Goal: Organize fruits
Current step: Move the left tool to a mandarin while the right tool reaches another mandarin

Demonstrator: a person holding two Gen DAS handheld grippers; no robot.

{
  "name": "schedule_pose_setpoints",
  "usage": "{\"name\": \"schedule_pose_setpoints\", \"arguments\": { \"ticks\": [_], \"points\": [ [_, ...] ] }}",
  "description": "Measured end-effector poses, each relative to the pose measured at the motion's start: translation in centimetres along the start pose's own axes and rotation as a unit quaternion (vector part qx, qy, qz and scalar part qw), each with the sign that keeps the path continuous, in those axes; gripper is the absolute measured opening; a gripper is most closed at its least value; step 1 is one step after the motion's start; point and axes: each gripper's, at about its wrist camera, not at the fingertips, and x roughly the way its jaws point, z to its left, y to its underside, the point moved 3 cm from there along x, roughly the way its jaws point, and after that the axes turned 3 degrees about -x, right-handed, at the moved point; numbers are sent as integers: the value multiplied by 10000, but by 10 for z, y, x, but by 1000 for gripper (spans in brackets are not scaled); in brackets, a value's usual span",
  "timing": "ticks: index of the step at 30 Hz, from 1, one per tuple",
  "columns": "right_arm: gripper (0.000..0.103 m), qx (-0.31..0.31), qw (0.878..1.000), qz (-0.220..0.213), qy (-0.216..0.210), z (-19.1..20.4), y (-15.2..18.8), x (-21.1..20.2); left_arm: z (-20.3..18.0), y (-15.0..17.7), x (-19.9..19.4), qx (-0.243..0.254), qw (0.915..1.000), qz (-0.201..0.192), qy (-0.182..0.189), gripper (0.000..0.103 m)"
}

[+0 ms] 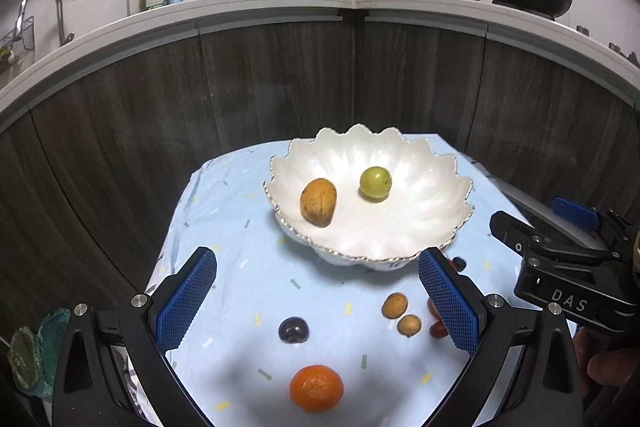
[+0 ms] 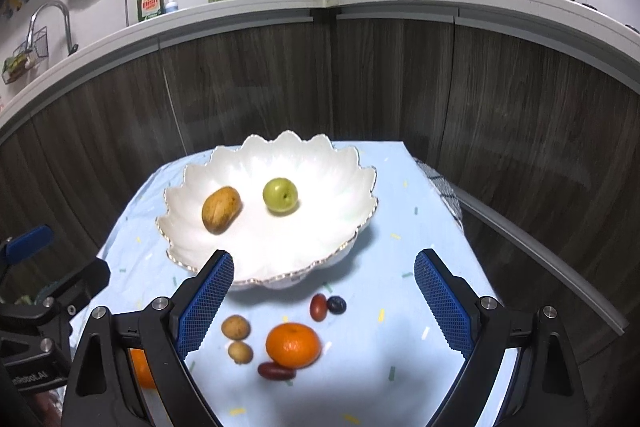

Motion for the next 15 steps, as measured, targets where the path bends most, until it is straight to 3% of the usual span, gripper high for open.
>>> {"name": "schedule_pose_setpoints", "arguments": {
  "ticks": [15],
  "points": [
    [93, -220, 9992, 317, 38, 10, 35, 22, 11, 55, 25, -220, 9982, 553, -20, 103]
  ]
}}
